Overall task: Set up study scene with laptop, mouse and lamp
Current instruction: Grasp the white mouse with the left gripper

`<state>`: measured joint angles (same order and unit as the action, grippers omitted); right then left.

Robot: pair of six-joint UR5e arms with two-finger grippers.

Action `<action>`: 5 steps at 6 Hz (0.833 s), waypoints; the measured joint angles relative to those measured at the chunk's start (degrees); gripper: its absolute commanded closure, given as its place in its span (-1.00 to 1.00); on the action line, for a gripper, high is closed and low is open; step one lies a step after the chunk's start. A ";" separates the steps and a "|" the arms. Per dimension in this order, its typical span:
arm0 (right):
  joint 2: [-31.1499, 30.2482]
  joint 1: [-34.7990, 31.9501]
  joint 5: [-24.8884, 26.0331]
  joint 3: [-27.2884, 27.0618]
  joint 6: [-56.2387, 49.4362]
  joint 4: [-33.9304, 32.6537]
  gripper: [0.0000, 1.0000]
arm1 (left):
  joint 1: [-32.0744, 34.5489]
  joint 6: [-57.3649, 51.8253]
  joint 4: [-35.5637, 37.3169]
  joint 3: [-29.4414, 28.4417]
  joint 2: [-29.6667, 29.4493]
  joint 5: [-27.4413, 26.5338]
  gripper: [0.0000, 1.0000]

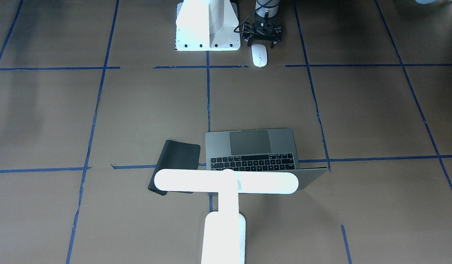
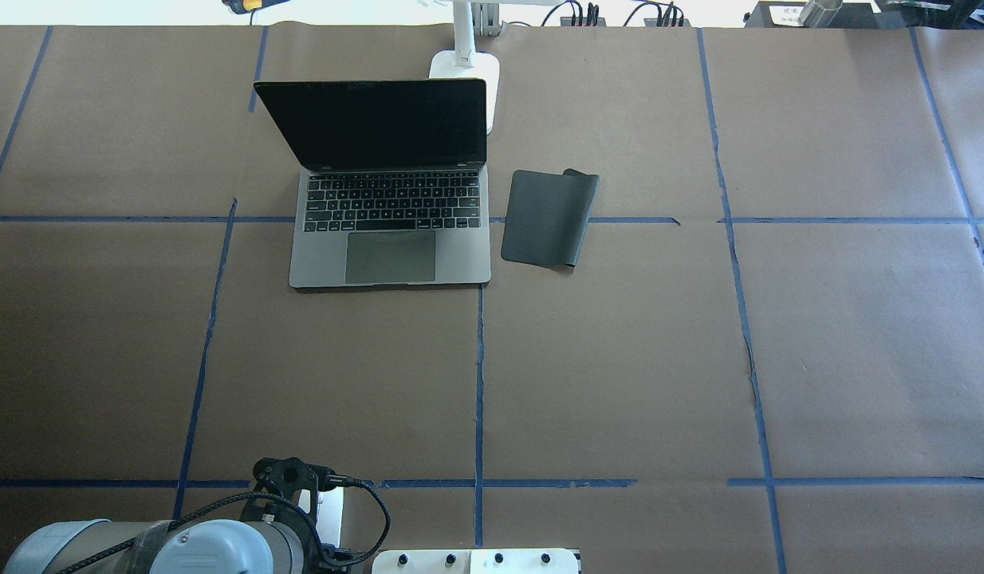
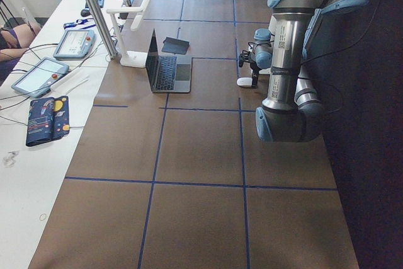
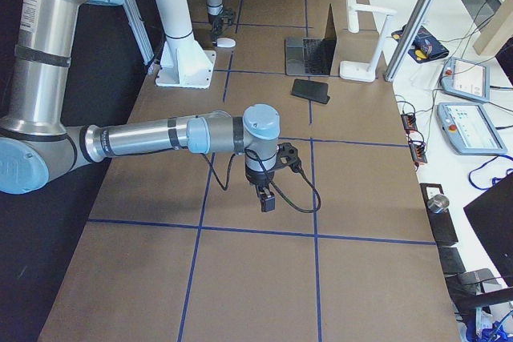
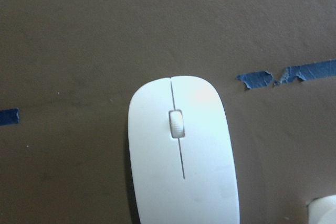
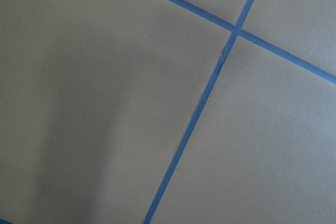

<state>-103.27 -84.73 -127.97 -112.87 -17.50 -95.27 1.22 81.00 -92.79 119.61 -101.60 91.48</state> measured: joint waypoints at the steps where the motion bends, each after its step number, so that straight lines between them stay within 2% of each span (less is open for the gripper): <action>1: 0.03 0.00 0.00 0.05 0.10 0.00 -1.00 | 0.09 -0.04 -0.05 -0.20 -0.13 -0.08 -0.96; 2: 0.06 0.00 0.00 0.08 0.15 0.00 -1.00 | 0.10 -0.05 -0.36 -0.65 -0.38 -0.19 -0.92; 3: 0.08 0.00 0.00 0.08 0.18 -0.03 -1.00 | 0.10 -0.08 -1.38 -1.34 -0.60 -0.23 -0.78; 4: 0.09 0.00 0.00 0.07 0.19 -0.07 -1.00 | 0.10 -0.12 -2.44 -1.91 -0.67 -0.25 -0.36; 5: 0.07 0.00 0.00 0.07 0.19 -0.08 -1.00 | 0.17 -0.13 -2.85 -2.17 -0.69 -0.25 -0.02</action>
<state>-103.20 -84.73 -127.97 -112.80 -17.31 -95.35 1.39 80.87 -95.64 117.44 -102.29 91.23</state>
